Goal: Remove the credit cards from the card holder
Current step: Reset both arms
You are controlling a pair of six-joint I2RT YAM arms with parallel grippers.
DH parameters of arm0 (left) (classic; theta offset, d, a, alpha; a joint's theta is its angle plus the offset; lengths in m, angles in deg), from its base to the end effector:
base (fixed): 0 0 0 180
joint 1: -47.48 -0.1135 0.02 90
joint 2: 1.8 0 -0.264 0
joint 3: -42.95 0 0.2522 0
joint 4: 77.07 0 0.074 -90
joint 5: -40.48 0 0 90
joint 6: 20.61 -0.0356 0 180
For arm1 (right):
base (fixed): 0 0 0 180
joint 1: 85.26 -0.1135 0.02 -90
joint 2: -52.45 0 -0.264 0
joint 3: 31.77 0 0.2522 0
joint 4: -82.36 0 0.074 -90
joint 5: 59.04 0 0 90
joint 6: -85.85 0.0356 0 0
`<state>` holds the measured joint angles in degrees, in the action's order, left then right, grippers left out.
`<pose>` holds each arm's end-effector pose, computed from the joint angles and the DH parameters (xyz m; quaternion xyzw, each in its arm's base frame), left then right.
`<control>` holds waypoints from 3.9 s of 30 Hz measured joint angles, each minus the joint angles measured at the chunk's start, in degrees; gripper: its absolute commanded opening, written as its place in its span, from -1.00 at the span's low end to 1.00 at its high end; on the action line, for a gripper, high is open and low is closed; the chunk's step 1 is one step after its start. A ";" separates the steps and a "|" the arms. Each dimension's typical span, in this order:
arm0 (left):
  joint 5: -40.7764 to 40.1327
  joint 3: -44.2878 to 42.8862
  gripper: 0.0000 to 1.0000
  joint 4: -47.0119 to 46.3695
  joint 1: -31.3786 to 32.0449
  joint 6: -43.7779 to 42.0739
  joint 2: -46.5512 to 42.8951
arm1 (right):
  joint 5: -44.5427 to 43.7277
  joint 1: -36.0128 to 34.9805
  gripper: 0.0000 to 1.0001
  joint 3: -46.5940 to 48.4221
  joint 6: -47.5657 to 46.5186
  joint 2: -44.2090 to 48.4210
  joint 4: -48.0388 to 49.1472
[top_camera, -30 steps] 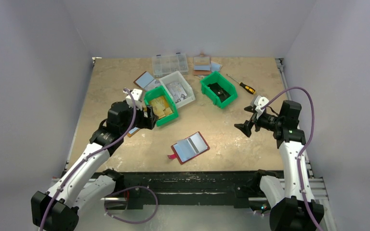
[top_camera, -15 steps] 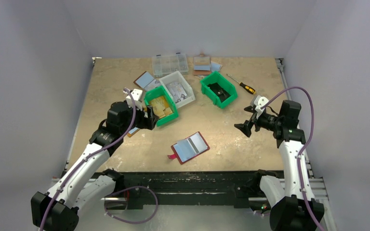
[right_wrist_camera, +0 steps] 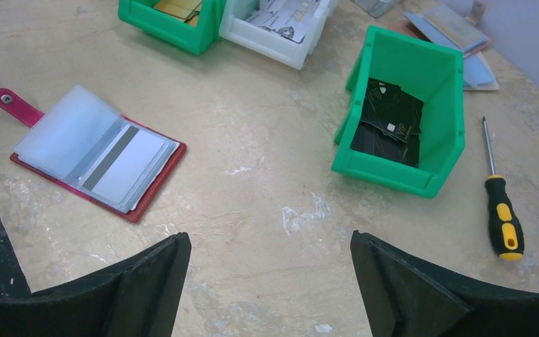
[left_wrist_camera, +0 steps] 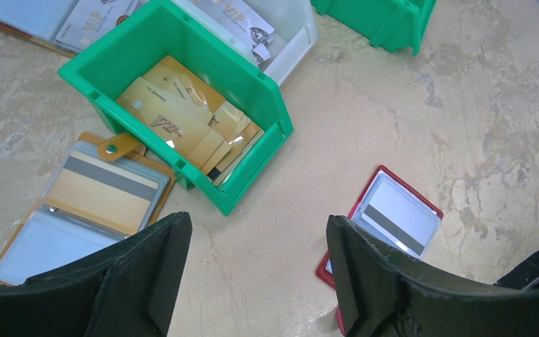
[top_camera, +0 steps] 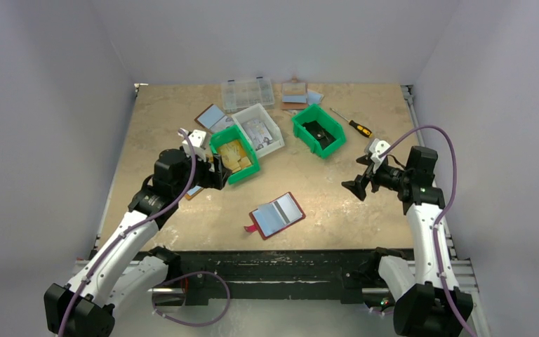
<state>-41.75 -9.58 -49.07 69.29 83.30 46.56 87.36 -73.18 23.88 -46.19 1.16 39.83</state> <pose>0.1803 -0.0773 0.2850 0.0945 0.8314 -0.2211 0.5010 0.1823 -0.0087 0.2808 -0.4044 0.7124 0.2033 0.5364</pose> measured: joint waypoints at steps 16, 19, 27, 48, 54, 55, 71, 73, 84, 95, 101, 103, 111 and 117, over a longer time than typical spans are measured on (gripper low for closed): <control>-0.02 0.00 0.50 0.02 -0.04 0.02 -0.04 | -0.44 0.00 0.98 1.36 0.55 -1.79 -0.63; -0.02 -0.02 0.50 0.02 -0.04 0.02 0.07 | -0.42 0.00 0.98 1.44 0.57 -2.08 -0.79; -0.02 0.00 0.50 0.02 -0.09 0.02 0.13 | -0.39 0.00 0.98 1.53 0.70 -2.86 -0.79; 0.00 -0.02 0.50 0.02 -0.81 0.02 0.55 | -0.42 0.00 0.98 2.25 1.16 -3.89 -0.79; 0.42 0.00 0.50 0.02 -1.11 0.02 0.83 | -0.79 0.00 0.98 2.25 1.14 -4.48 -0.85; 0.44 -0.02 0.50 0.04 -1.18 0.02 0.85 | -1.05 0.00 0.98 2.25 1.14 -4.55 -0.85; 1.01 -0.02 0.50 0.02 -1.49 0.02 0.92 | -1.55 0.00 0.98 2.27 1.14 -4.59 -1.14; 1.01 0.00 0.50 0.02 -1.49 0.02 0.92 | -1.62 0.00 0.98 2.27 1.14 -4.59 -1.14; 1.05 -0.02 0.50 0.00 -1.49 0.02 0.92 | -2.03 0.00 0.98 2.27 1.14 -4.59 -1.16; 1.51 0.00 0.50 0.00 -1.53 0.04 0.92 | -2.99 0.00 0.98 2.27 1.36 -5.29 -1.16; 1.64 -0.02 0.50 0.00 -1.53 0.04 0.92 | -2.99 0.00 0.98 2.27 1.55 -5.44 -1.16; 1.68 -0.02 0.50 0.00 -1.53 0.04 0.92 | -2.99 0.00 0.98 2.27 1.57 -5.44 -1.16; 1.88 -0.02 0.50 0.00 -1.55 0.07 0.92 | -2.99 0.00 0.98 2.27 1.60 -5.46 -1.16; 1.95 -0.02 0.50 0.00 -1.55 0.07 0.92 | -2.99 0.00 0.98 2.27 1.60 -5.66 -1.16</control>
<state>-39.81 -9.60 -49.07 67.74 83.36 47.48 84.36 -73.18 26.16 -44.59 -4.50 38.67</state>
